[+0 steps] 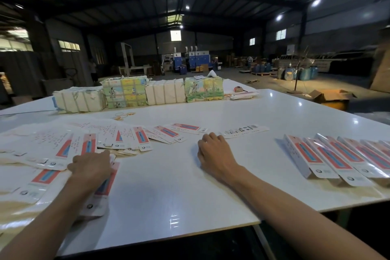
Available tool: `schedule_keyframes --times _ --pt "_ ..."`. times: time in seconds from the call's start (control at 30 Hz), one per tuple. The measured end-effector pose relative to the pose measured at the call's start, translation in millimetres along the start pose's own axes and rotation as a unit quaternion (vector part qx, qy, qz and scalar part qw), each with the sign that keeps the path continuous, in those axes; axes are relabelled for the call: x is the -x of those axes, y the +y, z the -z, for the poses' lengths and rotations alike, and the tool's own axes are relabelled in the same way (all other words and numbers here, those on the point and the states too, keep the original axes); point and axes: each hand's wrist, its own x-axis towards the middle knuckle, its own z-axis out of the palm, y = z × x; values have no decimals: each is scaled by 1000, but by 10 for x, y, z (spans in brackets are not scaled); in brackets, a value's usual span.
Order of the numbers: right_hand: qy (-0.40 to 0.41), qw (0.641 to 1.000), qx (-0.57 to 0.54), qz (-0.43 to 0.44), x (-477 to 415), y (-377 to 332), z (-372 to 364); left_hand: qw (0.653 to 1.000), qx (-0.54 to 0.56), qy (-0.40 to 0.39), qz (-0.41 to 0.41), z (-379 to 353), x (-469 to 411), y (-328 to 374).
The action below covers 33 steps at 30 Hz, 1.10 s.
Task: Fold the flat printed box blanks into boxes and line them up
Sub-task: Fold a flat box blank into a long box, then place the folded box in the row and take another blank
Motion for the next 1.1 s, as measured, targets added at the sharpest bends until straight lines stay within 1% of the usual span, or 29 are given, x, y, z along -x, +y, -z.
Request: schedule_keyframes --times 0.07,0.13,0.2,0.27,0.43,0.53,0.6,0.7,0.77,0.93,1.0,1.03,1.1 --pt "-19 1000 -21 6 40 -7 -108 1000 -2 2 -14 35 -27 -30" --pt "-16 999 -33 8 69 48 -142 1000 18 -11 -23 64 -78 -62" --pt "-12 999 -47 4 96 110 -146 997 71 -33 -12 99 -149 -80" --pt "-13 998 -68 -3 123 134 -144 995 89 -52 2 105 -218 -77" --pt "-11 996 -92 -10 152 111 -116 998 50 -8 43 5 -335 -45" --pt "-13 995 -101 -13 163 115 -98 999 31 22 5 -31 -376 -79" --pt "-13 994 -108 -15 168 117 -84 998 61 31 5 -5 -423 -112" --pt "-20 993 -111 -17 173 111 -72 990 135 -6 51 55 -501 -156" --pt "-21 993 -112 -16 176 113 -71 984 165 -25 68 59 -565 -218" --pt "-26 992 -123 -19 173 115 -63 981 185 -41 50 21 -617 -349" --pt "-31 991 -126 -18 171 114 -60 977 208 -5 39 8 -592 -391" --pt "-32 991 -127 -18 170 113 -60 974 220 33 31 15 -552 -409" --pt "-34 991 -128 -21 163 116 -68 965 221 139 13 56 -455 -408"
